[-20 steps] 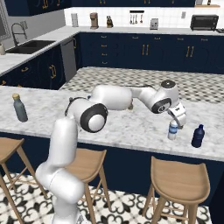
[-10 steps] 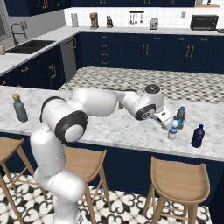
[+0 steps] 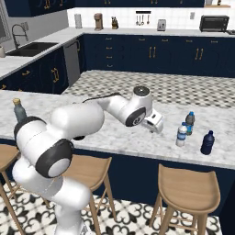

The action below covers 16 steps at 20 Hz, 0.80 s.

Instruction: Move the plastic bottles in the middle to the plastics group, and the glass bottles in the middle to the glass group.

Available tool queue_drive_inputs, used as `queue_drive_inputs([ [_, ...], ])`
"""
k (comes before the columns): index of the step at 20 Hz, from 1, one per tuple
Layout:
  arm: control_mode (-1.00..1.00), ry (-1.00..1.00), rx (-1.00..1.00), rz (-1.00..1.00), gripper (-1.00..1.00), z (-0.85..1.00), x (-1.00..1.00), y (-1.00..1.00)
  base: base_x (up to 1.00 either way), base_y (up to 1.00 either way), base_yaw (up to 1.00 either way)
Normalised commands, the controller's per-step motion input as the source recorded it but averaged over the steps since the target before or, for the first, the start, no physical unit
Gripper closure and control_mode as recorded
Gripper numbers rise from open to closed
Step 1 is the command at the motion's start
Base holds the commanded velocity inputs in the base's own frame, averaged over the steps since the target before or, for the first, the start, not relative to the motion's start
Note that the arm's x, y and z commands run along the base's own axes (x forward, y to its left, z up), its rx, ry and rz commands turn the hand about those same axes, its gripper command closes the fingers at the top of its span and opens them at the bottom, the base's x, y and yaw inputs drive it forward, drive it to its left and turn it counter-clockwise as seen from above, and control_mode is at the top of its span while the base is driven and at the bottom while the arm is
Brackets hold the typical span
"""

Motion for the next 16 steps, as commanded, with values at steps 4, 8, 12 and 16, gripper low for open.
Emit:
queue_drive_inputs([
  [4, -1.0, 0.13, 0.0, 0.44, -1.0, 0.41, -0.19, 0.79, 0.0, 0.0, 0.0],
  [8, -1.0, 0.02, 0.0, 0.39, -1.0, 0.18, -0.11, 0.94, 0.0, 0.0, 0.0],
  [12, -1.0, 0.0, 0.0, 0.36, -1.0, 0.08, 0.0, 0.97, 0.0, 0.0, 0.0],
  [16, -1.0, -0.03, -0.02, 0.29, -1.0, 0.02, -0.03, 0.99, 0.0, 0.0, 0.0],
])
